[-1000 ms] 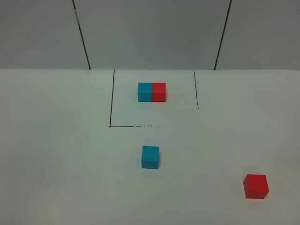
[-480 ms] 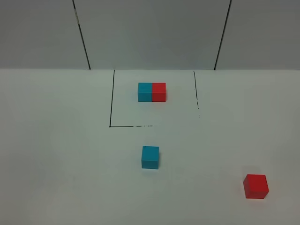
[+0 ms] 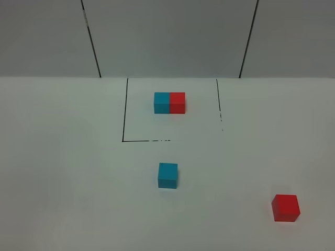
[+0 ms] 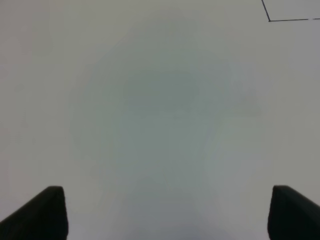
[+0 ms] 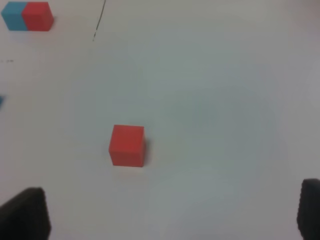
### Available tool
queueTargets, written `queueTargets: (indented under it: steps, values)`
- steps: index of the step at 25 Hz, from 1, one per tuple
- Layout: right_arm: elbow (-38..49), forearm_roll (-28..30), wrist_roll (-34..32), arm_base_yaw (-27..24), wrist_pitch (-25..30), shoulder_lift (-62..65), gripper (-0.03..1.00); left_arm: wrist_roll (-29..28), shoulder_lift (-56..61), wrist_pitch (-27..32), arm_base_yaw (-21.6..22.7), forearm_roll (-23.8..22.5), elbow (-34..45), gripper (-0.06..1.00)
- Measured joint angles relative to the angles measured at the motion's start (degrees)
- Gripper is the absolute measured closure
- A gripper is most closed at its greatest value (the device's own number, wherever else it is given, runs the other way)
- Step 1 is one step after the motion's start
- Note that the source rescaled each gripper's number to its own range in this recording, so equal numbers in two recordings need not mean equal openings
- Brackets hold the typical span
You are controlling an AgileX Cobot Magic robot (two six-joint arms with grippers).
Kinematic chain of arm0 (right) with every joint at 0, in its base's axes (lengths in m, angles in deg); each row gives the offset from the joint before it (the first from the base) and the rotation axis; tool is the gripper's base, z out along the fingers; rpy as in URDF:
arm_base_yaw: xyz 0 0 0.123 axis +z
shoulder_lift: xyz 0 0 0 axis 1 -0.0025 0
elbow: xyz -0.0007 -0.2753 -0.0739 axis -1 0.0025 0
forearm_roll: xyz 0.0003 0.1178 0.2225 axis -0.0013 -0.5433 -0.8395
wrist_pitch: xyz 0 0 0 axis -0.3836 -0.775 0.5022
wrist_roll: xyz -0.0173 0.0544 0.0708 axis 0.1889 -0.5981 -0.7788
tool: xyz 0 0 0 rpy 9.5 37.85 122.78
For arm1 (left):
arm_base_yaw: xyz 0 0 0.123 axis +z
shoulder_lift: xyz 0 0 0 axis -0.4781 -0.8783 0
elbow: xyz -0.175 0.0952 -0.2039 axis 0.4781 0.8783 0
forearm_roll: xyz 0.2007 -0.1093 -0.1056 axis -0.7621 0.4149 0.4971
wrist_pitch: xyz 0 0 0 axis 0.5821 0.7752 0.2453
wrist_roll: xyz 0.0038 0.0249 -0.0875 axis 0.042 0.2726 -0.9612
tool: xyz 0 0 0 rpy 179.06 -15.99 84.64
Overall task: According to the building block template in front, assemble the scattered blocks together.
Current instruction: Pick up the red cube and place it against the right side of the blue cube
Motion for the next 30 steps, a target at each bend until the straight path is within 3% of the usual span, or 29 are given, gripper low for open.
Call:
queueTargets:
  steps: [5,13,20,25,30]
  values:
    - [-3.60,-6.54,-4.10,0.00,0.13,-5.60,-0.03,0.00,0.00,0.00,0.00,0.00,0.00,0.25]
    - [-12.23,-11.41,0.00,0.00,-0.36,-42.92,-0.03,0.00,0.00,-0.03,0.00,0.00,0.00,0.25]
    - [-13.47,-12.06,2.34,0.53,-11.73,-70.96,-0.03,0.00,0.00,-0.03,0.00,0.00,0.00,0.25]
    - [-13.70,-11.84,2.94,5.88,-19.67,-83.56,-0.03,0.00,0.00,-0.03,0.00,0.00,0.00,0.25]
    - [-16.74,-11.89,2.09,9.88,-23.24,-91.47,-0.03,-0.12,0.00,-0.03,0.00,0.00,0.00,0.25]
